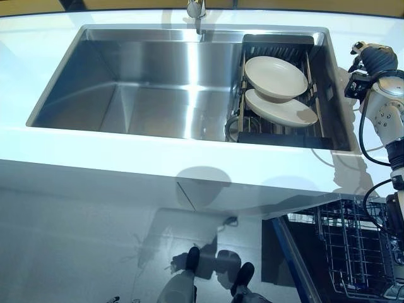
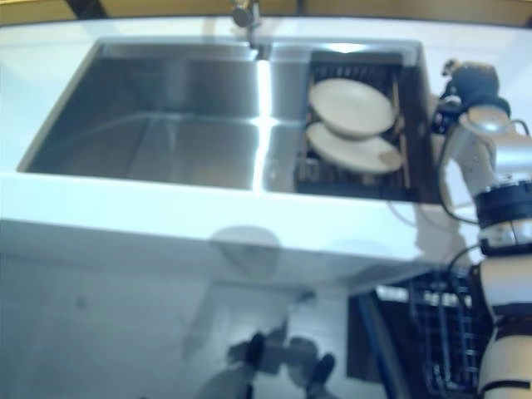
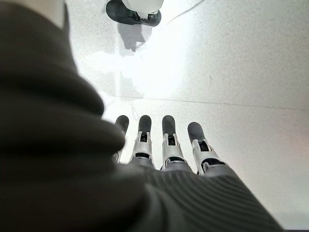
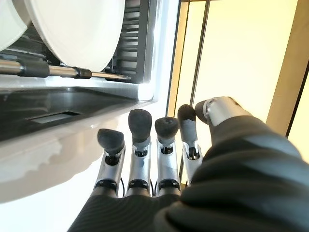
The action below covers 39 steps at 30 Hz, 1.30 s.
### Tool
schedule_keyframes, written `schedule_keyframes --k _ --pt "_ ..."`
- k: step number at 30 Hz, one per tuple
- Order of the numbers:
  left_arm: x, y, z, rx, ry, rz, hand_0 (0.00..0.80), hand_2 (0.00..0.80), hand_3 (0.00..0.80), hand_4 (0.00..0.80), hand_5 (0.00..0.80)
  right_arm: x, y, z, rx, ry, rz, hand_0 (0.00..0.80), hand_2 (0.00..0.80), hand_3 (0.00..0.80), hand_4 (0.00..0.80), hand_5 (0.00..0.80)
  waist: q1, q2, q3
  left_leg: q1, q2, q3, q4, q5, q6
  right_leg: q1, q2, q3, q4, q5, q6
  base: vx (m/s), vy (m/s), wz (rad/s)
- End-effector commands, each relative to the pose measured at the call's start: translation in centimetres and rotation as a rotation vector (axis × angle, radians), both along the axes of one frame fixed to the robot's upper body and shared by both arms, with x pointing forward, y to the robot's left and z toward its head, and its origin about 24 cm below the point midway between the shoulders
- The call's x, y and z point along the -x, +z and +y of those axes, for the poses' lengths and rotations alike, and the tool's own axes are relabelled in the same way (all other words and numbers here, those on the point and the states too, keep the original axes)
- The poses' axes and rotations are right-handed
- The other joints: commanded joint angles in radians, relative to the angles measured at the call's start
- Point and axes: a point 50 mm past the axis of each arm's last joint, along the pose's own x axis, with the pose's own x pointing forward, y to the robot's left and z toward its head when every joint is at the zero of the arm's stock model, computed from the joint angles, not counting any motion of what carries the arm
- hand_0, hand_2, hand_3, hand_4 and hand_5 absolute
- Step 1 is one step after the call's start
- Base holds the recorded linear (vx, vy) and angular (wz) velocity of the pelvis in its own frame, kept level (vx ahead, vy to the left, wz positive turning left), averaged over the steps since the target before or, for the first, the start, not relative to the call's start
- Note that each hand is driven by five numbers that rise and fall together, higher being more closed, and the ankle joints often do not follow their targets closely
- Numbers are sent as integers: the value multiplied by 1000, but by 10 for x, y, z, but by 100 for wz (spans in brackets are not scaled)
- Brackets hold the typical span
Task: Take plates into dishwasher
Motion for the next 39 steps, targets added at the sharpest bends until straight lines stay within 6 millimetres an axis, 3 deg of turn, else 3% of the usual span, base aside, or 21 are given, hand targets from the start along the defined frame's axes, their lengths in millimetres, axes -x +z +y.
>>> schedule_keyframes --k 1,3,4,5,10,16,23,27,39 --pt "25 -1 10 -60 -58 89 0 0 0 0 0 8 33 9 159 22 -79 800 800 800 800 800 23 -35 -61 -18 -24 39 -9 -73 8 39 5 -33 0 -102 37 0 0 0" --pt "26 -1 12 -63 -58 89 0 0 0 0 0 7 31 10 200 38 -65 791 791 791 791 791 23 -38 -66 -14 -24 41 -9 -75 7 44 4 -34 0 -104 37 0 0 0" --pt "26 0 12 -64 -61 88 0 0 0 0 0 6 31 11 241 38 -58 439 439 439 439 439 24 -39 -71 -12 -24 40 -9 -76 7 45 4 -35 0 -105 38 0 0 0" --pt "26 0 13 -65 -63 88 0 0 0 0 0 7 32 12 337 19 -47 0 0 0 0 0 24 -40 -77 -10 -25 40 -9 -77 8 48 3 -35 0 -106 38 0 0 0" --pt "22 1 13 -71 -78 90 0 0 0 0 0 9 40 16 654 -46 21 0 0 0 0 0 29 -51 -95 1 -26 36 -9 -78 10 59 2 -41 0 -107 43 0 0 0" --pt "21 4 20 -86 -110 102 0 0 0 0 0 12 66 21 1198 -175 136 0 0 0 0 0 50 -64 -110 14 -27 27 -9 -84 13 77 1 -53 0 -111 48 13 0 0" --pt "13 11 29 -100 -127 75 0 0 0 0 0 11 66 42 1569 -186 206 0 0 0 0 0 65 -80 -89 -8 -28 13 -9 -80 22 60 4 -59 0 -106 50 -15 -3 3" --pt "9 14 34 -110 -137 62 0 0 0 0 0 10 56 44 1629 -158 232 0 0 0 0 0 70 -90 -84 -13 -28 5 -9 -80 25 57 5 -61 0 -104 53 -9 -11 8" --pt "-6 20 38 -124 -134 13 0 0 0 0 0 2 34 40 1568 -64 282 0 0 0 0 0 70 -96 -53 -30 -27 2 -9 -77 33 37 9 -52 0 -90 55 -5 -1 1"
